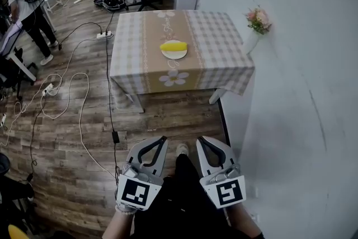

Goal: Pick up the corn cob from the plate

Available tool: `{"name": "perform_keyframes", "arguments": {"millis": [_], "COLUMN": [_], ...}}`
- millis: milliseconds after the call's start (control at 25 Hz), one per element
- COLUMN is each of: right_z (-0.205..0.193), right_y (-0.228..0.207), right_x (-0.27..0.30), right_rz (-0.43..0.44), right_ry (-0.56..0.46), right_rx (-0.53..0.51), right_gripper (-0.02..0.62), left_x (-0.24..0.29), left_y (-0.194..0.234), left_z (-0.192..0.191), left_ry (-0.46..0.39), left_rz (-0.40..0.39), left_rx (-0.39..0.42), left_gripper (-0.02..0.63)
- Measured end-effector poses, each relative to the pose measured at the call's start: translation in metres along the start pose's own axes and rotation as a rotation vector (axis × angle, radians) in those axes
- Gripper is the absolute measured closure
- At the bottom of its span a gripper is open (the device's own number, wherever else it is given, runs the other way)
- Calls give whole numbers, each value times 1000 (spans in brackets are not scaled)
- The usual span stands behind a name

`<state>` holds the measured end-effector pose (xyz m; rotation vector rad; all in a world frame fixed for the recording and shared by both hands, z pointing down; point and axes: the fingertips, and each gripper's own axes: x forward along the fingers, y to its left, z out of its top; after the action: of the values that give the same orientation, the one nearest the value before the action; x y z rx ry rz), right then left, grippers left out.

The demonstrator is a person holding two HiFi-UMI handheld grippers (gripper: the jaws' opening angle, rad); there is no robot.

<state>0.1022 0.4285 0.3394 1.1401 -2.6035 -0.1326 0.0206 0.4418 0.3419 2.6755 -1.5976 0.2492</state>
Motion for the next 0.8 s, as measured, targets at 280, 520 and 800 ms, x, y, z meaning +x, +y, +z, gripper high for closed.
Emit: {"name": "perform_keyframes", "arguments": {"millis": [280,520,800], "right_z": [5,3,1], "right_y": [-10,-27,-54], "right_x": [20,43,76], "right_rz": [28,57,105], "right_ry": [-9,-11,-19], "right_rx": [-11,-20,-19], "right_gripper": [554,554,554], "left_x": [13,36,72], "left_y": [15,30,45], "left_z": [4,5,6], "left_ry": [7,7,20], "left_rz": [23,46,80], "left_rx": [2,-5,-6], "left_gripper": [594,594,594]}}
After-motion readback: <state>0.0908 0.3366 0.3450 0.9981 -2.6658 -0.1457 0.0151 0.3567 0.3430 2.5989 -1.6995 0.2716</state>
